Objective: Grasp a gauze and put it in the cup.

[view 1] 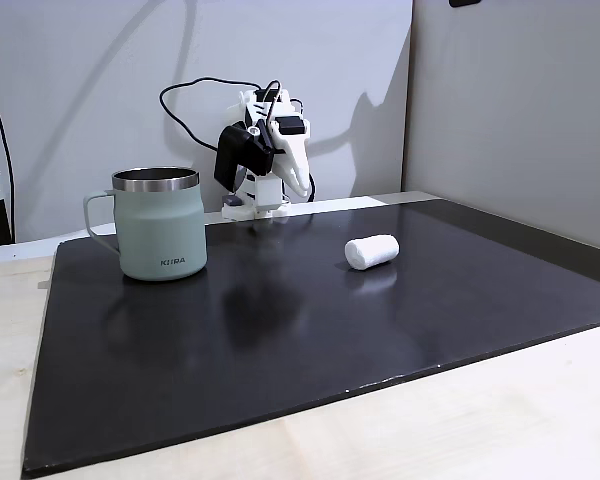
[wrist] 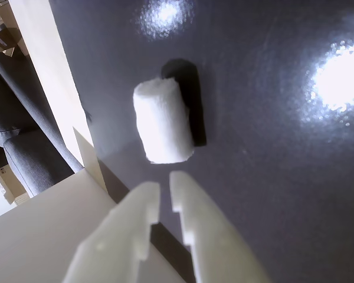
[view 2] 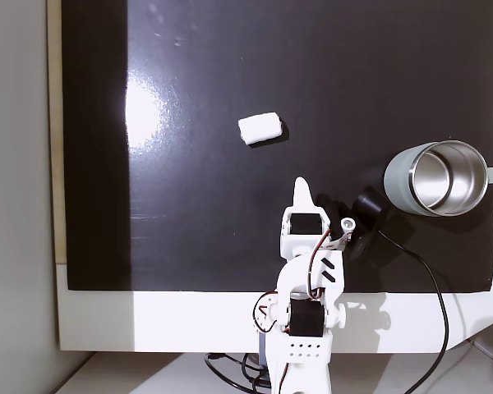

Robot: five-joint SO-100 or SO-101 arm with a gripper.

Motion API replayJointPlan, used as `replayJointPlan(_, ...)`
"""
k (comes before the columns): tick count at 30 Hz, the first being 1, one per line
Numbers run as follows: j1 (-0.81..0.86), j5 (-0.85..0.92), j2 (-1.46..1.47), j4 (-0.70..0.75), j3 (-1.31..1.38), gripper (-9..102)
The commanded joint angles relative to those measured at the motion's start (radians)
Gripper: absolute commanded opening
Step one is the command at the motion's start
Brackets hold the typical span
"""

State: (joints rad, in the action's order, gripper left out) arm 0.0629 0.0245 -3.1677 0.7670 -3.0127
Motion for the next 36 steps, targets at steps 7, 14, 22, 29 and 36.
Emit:
replayJointPlan(7, -0.011, -0.026, -0.011, -0.023, 0.008, 0)
replayJointPlan(14, -0.011, -0.025, -0.011, -0.023, 0.008, 0)
replayJointPlan(22, -0.032, 0.000, -0.011, -0.017, 0.014, 0)
replayJointPlan(29, -0.123, 0.000, 0.107, 0.072, 0.238, 0)
replayJointPlan(36, -0.179, -0.084, 0.525, 0.161, 0.627, 0)
